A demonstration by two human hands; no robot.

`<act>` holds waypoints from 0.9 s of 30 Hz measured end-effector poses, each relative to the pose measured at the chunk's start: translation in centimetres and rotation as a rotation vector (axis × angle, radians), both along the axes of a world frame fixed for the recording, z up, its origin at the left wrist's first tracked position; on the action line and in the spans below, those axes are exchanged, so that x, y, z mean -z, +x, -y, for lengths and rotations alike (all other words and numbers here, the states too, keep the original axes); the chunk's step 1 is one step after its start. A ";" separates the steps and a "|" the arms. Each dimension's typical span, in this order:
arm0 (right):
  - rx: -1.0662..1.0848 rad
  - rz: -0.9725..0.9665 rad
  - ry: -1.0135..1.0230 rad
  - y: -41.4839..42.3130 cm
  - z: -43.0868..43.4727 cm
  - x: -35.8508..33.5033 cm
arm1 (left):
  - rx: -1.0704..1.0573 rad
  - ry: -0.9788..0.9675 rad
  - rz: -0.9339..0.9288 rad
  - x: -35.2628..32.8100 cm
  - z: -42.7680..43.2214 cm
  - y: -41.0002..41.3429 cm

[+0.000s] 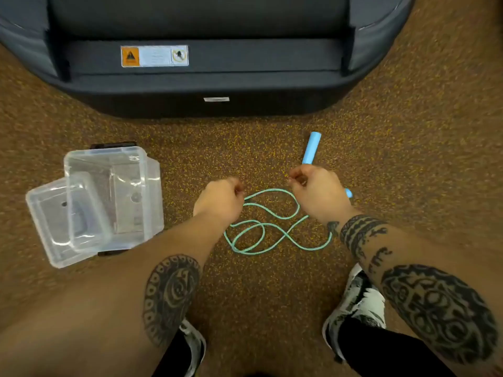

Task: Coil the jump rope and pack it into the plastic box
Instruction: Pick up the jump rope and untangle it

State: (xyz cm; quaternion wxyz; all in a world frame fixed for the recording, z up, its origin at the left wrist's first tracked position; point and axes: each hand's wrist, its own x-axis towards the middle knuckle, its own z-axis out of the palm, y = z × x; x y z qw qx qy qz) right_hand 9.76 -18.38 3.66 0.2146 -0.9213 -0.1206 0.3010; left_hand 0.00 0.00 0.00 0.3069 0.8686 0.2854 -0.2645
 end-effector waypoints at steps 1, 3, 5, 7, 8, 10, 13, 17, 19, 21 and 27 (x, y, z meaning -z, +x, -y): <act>-0.006 0.001 -0.004 -0.4 0.3 1.5 | 0.000 -0.005 -0.020 1.0 0.0 -0.3; -0.024 0.001 -0.027 -1.1 0.5 4.3 | -0.015 0.006 -0.047 3.7 0.1 -0.9; -0.029 -0.042 -0.068 -2.1 0.8 6.7 | -0.021 -0.013 -0.104 6.0 0.5 -1.7; -0.036 -0.037 -0.090 -2.5 0.9 8.7 | -0.008 -0.025 -0.140 8.2 0.8 -2.1; -0.041 -0.046 -0.103 -2.6 1.0 9.5 | 0.005 -0.020 -0.143 9.2 1.0 -2.2; -0.063 -0.065 -0.131 -3.0 1.2 10.9 | 0.027 0.019 -0.140 10.8 1.7 -2.5; -0.077 -0.079 -0.146 -3.7 1.7 12.4 | 0.033 0.110 -0.097 11.9 2.9 -2.9; -0.118 -0.125 -0.159 -5.2 2.0 13.8 | 0.084 0.223 -0.050 12.8 3.4 -3.5; -0.168 -0.159 -0.198 -6.0 2.0 14.7 | 0.128 0.246 -0.031 13.4 3.1 -3.8; -0.185 -0.144 -0.237 -6.4 1.8 15.4 | 0.160 0.229 -0.019 14.0 2.6 -3.8; -0.257 -0.143 -0.329 -6.6 1.4 14.6 | 0.145 0.119 -0.032 12.3 1.6 -3.8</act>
